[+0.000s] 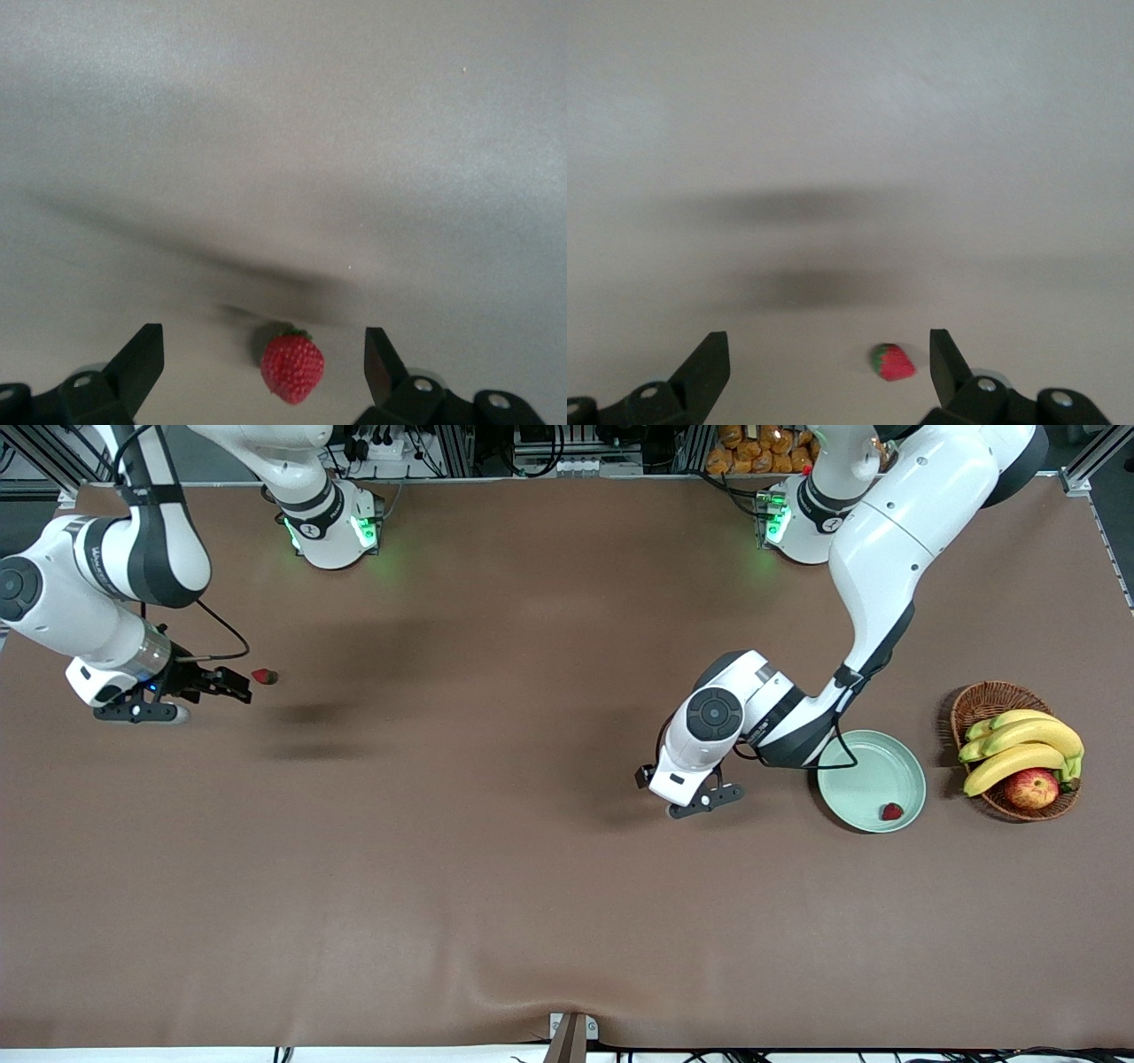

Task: Collect all strawberries into plate
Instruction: 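Grasp the third strawberry with the right gripper while the left gripper carries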

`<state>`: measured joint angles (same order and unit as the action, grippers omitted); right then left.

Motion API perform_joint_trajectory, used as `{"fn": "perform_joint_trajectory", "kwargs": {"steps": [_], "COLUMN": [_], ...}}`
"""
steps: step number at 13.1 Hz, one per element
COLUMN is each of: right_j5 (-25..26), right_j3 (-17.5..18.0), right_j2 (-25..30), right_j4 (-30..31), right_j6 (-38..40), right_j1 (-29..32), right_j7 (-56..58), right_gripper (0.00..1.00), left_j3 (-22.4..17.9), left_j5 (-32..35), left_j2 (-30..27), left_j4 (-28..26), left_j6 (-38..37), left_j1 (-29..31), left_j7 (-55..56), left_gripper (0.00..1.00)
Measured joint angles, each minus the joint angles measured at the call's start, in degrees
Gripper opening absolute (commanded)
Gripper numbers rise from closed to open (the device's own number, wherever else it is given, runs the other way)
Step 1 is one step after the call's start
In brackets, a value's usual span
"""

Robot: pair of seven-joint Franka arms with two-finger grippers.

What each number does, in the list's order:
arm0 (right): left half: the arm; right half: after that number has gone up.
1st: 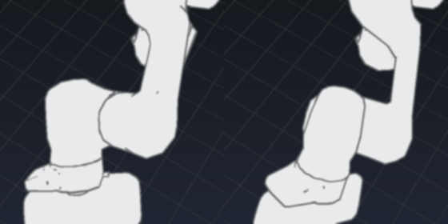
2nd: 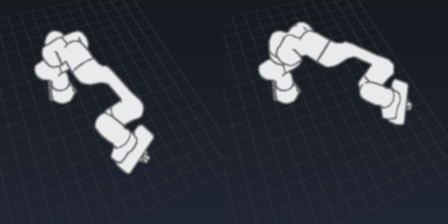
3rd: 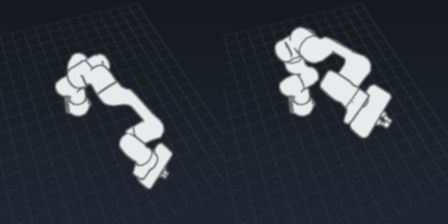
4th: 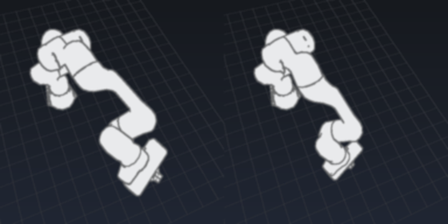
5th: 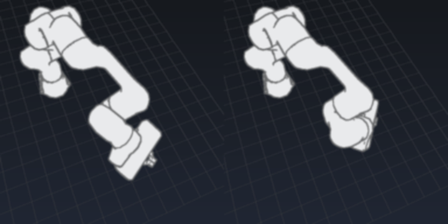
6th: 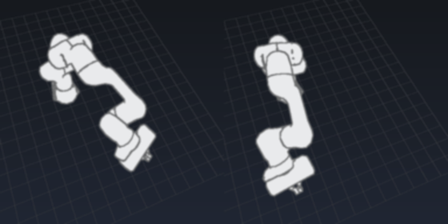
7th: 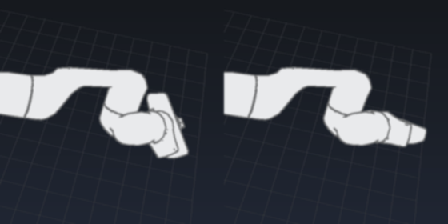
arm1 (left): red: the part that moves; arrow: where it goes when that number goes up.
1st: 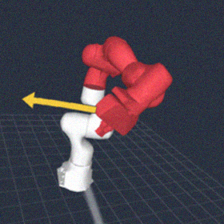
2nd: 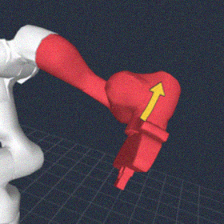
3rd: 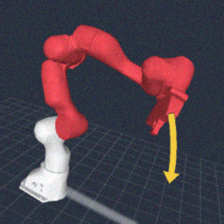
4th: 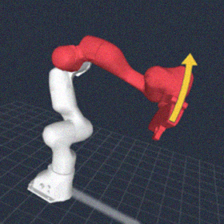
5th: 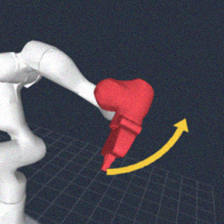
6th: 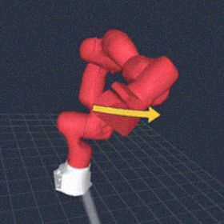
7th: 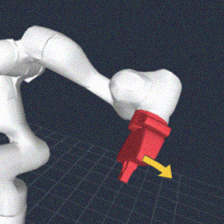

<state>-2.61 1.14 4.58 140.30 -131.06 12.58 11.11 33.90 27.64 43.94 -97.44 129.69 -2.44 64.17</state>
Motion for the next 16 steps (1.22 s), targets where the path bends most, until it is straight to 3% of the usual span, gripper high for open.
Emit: {"fn": "perform_joint_trajectory", "kwargs": {"steps": [3, 9, 12, 16], "right_j5": [0.0, 0.1, 0.1, 0.2], "right_j3": [0.0, 0.1, 0.1, 0.3], "right_j2": [0.0, -6.2, -11.9, -14.6], "right_j4": [4.2, 10.5, 10.5, 10.4], "right_j6": [-3.4, -14.9, -17.7, -17.9], "right_j1": [1.4, 2.7, 5.6, 6.0], "right_j7": [1.1, 3.0, 5.8, 6.2], "right_gripper": [1.0, 0.95, 0.89, 0.63], "left_j3": [0.0, -0.2, -0.3, -0.3], "left_j5": [0.0, 0.1, 0.1, 0.1], "left_j2": [0.9, 1.6, 1.6, 1.8], "left_j4": [0.3, 0.6, 0.7, 0.7], "left_j6": [0.8, 0.9, 0.9, 0.9], "left_j1": [-0.7, -1.3, -1.4, -2.2], "left_j7": [0.0, 0.0, 0.0, 0.0], "left_gripper": [0.93, 0.6, 0.59, 0.57]}}
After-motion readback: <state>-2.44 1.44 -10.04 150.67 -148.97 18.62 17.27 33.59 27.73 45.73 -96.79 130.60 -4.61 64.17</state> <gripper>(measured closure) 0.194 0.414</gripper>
